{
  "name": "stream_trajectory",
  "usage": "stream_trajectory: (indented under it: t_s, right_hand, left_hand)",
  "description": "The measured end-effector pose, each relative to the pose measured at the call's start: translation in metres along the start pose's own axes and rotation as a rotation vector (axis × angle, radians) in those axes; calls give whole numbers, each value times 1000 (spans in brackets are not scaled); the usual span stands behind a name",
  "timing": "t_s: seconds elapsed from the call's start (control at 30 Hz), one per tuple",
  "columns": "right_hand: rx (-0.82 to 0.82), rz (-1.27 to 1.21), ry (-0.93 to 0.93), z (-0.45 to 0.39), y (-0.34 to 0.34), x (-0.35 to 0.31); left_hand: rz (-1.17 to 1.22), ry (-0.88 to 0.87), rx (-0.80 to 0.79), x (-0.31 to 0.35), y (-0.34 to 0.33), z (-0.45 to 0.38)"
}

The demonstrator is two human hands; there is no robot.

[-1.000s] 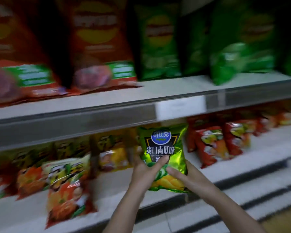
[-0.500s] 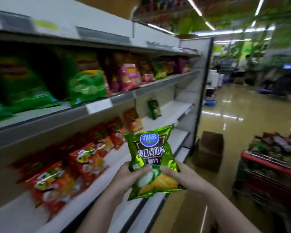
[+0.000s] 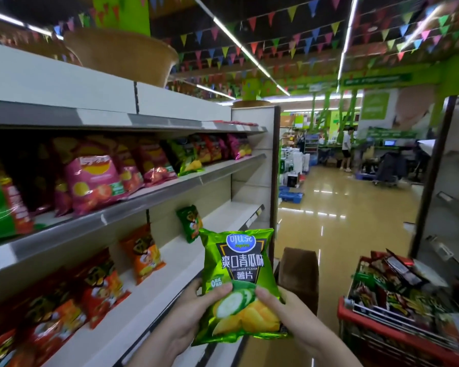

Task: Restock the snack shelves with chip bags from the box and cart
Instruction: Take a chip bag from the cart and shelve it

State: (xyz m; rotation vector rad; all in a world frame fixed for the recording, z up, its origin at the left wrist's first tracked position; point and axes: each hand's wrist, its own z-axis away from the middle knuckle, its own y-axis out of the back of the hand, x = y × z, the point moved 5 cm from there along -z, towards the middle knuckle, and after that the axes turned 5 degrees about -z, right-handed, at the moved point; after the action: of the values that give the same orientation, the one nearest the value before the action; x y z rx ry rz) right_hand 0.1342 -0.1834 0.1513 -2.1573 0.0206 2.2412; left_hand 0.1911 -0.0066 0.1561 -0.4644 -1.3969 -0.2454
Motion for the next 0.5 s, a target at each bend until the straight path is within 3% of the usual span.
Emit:
stream_trajectory:
  t_s: [0.5]
  right_hand:
    - [131, 77, 79, -238, 151, -52]
  left_hand:
    - [64, -73, 21, 50, -43, -281]
